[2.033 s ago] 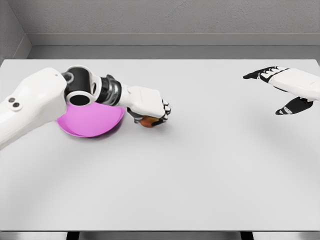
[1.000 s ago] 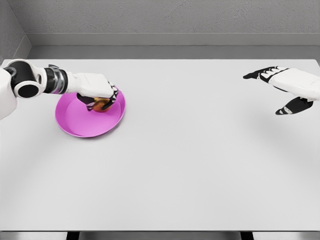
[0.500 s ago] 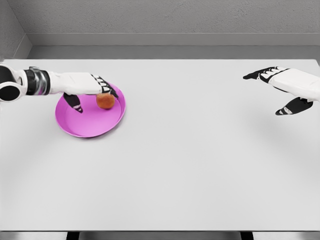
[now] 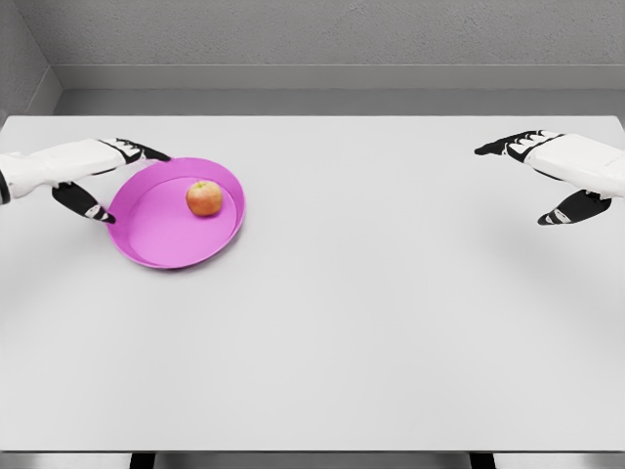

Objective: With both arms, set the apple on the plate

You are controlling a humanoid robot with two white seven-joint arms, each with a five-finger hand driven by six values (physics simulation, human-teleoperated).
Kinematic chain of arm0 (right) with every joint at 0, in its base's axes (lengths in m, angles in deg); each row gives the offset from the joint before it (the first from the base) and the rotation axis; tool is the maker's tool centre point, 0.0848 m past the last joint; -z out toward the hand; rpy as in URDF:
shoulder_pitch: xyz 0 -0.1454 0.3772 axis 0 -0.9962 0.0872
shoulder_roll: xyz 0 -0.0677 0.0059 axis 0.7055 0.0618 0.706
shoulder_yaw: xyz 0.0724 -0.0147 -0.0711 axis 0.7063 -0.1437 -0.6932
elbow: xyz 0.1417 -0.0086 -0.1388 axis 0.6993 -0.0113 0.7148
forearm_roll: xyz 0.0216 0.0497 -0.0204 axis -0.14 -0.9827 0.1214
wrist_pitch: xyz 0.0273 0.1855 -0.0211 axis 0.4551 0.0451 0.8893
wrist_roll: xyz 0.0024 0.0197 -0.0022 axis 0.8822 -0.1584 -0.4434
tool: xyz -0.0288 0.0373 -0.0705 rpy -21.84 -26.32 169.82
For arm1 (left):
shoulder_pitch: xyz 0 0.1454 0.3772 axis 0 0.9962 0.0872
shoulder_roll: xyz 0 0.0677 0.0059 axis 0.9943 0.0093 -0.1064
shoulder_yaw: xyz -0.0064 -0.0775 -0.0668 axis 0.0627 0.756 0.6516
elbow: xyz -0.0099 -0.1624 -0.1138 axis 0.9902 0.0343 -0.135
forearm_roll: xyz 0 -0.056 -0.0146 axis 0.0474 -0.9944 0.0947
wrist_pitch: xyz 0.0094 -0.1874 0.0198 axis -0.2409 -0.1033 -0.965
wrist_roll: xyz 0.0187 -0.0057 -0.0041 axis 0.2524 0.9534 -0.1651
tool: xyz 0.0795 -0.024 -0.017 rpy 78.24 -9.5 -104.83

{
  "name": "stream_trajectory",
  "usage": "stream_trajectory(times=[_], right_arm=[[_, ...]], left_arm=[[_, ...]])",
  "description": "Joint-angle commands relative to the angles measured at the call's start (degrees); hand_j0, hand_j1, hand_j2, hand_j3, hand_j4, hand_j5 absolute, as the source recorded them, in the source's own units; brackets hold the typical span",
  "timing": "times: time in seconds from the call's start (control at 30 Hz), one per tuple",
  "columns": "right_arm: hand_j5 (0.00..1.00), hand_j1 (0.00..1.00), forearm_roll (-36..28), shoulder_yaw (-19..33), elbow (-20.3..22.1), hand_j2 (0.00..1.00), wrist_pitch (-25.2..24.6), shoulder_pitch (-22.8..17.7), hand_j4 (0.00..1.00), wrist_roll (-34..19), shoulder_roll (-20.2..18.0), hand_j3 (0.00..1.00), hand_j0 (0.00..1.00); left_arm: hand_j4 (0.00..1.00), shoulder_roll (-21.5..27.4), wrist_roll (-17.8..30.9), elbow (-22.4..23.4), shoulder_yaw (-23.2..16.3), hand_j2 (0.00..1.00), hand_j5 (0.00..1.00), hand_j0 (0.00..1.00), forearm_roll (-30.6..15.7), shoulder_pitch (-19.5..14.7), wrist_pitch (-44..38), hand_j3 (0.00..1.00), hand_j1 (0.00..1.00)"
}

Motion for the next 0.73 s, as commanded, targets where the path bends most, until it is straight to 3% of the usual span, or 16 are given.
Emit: stream_trajectory(times=[0.0,0.7], right_arm=[[1.00,1.00,-0.17,0.01,-0.06,1.00,-0.06,0.00,1.00,0.03,-0.07,1.00,1.00],[1.00,1.00,-0.17,0.01,-0.06,1.00,-0.06,0.00,1.00,-0.06,-0.07,1.00,1.00]], left_arm=[[1.00,0.52,0.18,0.20,1.35,1.00,1.00,1.00,-0.56,0.09,-0.12,1.00,1.00],[1.00,0.87,0.35,0.20,1.53,1.00,1.00,1.00,-0.13,1.05,-0.12,1.00,1.00]])
